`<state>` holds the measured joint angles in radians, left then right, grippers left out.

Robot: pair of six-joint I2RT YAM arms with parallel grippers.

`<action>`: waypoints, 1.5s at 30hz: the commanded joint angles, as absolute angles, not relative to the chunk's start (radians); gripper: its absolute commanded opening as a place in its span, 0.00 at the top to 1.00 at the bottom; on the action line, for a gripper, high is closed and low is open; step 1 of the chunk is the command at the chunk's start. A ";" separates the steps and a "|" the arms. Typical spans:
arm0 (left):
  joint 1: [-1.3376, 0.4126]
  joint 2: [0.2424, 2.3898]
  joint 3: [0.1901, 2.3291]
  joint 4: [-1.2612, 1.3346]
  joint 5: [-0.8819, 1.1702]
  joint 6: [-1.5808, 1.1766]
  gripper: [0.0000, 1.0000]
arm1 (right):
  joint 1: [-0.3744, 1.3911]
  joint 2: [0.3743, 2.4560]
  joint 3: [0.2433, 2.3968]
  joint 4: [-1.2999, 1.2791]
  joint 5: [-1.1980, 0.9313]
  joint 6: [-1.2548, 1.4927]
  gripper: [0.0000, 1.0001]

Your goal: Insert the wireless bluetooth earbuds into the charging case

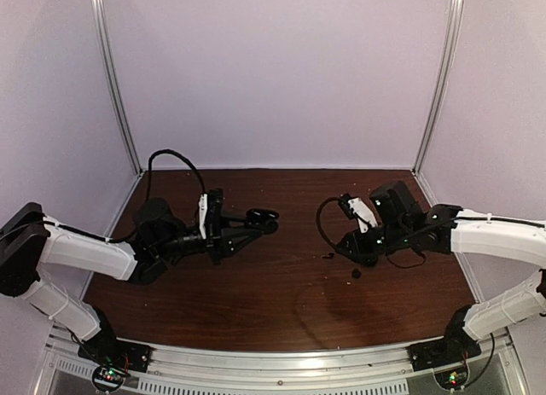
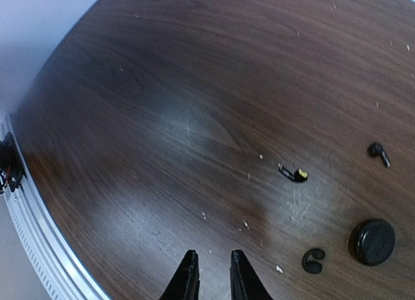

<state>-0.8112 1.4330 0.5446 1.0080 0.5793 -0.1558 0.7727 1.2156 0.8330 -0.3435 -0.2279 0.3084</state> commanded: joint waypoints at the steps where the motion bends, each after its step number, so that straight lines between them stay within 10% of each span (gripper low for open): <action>1: -0.805 1.452 0.535 1.096 0.581 -0.172 1.00 | 0.772 1.270 0.801 -0.476 -0.124 0.396 0.80; 45: -0.804 1.416 0.494 1.099 0.548 -0.158 1.00 | 0.759 1.623 0.899 -0.511 0.075 0.276 0.73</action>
